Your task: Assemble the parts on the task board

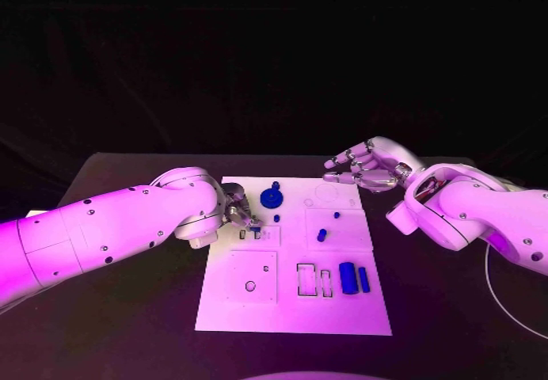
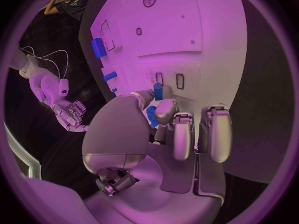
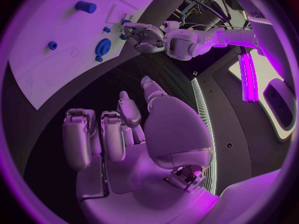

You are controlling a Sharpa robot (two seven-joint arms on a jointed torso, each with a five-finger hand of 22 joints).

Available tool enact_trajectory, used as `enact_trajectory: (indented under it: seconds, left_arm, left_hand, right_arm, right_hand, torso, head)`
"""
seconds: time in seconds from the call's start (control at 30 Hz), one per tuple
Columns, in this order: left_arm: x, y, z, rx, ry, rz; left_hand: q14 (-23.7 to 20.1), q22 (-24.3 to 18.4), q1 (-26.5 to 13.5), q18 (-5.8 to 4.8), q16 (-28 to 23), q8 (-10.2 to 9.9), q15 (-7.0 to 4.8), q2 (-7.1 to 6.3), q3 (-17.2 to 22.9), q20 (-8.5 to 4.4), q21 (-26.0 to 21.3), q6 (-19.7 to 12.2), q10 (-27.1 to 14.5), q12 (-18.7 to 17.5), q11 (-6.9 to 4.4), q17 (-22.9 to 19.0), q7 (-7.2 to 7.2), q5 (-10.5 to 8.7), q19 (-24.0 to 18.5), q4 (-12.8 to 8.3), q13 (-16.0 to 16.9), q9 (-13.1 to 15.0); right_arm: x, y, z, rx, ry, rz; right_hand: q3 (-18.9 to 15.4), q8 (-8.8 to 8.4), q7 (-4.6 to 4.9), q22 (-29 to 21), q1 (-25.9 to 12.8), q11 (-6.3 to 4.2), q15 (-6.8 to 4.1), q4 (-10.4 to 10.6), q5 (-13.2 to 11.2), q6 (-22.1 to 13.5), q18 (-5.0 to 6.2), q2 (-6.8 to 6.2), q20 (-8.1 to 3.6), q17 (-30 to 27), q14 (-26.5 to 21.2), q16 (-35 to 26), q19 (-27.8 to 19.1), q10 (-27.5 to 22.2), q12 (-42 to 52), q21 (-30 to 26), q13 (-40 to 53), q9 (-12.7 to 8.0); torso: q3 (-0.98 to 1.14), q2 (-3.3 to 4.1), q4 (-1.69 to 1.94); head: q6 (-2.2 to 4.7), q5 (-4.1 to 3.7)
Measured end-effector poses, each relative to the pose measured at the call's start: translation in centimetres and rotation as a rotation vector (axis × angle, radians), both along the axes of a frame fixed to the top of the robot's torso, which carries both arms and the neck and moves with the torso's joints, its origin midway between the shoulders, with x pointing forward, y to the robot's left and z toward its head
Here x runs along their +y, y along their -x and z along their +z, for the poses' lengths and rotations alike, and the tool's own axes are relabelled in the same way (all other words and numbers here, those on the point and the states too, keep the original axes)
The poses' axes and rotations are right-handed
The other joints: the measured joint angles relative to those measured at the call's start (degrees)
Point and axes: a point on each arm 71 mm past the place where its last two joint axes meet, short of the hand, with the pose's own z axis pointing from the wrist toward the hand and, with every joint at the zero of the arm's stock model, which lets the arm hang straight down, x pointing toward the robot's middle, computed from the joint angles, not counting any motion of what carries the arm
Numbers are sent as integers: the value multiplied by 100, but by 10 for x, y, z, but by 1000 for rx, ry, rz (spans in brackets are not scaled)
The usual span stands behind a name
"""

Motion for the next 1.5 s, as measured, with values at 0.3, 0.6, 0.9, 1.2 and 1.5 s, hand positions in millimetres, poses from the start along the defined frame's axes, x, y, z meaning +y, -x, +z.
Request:
enact_trajectory:
  seconds: [0.3, 0.6, 0.9, 1.2, 1.5]
  left_arm:
    - [-3, 1, 0, 10, -44, -48]
    - [-4, 2, -1, 18, -59, -69]
    - [-4, 3, -2, 29, -66, -79]
    - [-4, 3, -2, 32, -71, -86]
    - [-5, 3, -2, 32, -73, -90]
  left_hand:
    - [0, 1, -31, 0, 0, 0, 0, -31, 31, 0, 0, 0, 0, 0, 0, 0, 0, -9, 0, -81, 0, 6]
    - [0, 4, -54, 0, 0, -4, 0, -53, 47, 0, 0, 0, -1, 0, 1, -1, 1, -10, 0, -96, 0, 2]
    - [0, 4, -82, 0, 0, 11, 0, -33, 39, 0, -33, 0, 18, 0, -18, -1, 3, -33, 0, -121, 8, 23]
    - [0, 3, -88, 1, 0, 11, 0, -26, 39, 0, -32, 2, 18, 0, -18, -2, 1, -36, 0, -121, 14, 15]
    - [0, 3, -114, 0, 0, 42, 0, 0, 29, 0, -32, 3, 59, 0, -18, 3, 1, -38, 1, -142, 14, 11]
  right_arm:
    - [0, 0, 0, 1, 0, 6]
    - [1, 0, -1, 3, -3, 10]
    - [1, 0, -1, 5, -4, 12]
    - [2, 1, -1, 6, -4, 14]
    - [2, 1, -1, 8, -4, 17]
  right_hand:
    - [-83, 0, 0, 5, -31, 0, 0, 53, 56, 0, 0, 31, 0, 0, 0, 0, 0, 0, 0, 0, -7, 0]
    - [-140, 0, 0, 4, -31, 0, 0, 79, 110, 0, 0, 31, 0, -1, 0, 0, 0, 0, 0, 0, -7, 0]
    - [-145, 0, 0, 4, -31, 0, 0, 84, 143, 0, 0, 30, 0, 4, 0, 0, 0, 0, 0, 0, -7, 0]
    - [-193, 0, 0, 3, -61, 0, 0, 132, 199, 0, 0, 61, 0, 4, 0, 0, 0, 0, 0, 1, -14, 0]
    - [-209, 0, 0, 3, -61, 0, 0, 148, 222, 0, 0, 61, 0, 3, 0, -22, 0, 0, 0, 1, -14, 0]
  torso:
    - [-1, 0, -1]
    - [2, 0, -4]
    - [3, 4, -4]
    - [3, 4, -7]
    - [3, 4, -4]
  head:
    - [-22, 30]
    - [-40, 43]
    - [-64, 58]
    - [-77, 56]
    - [-88, 55]
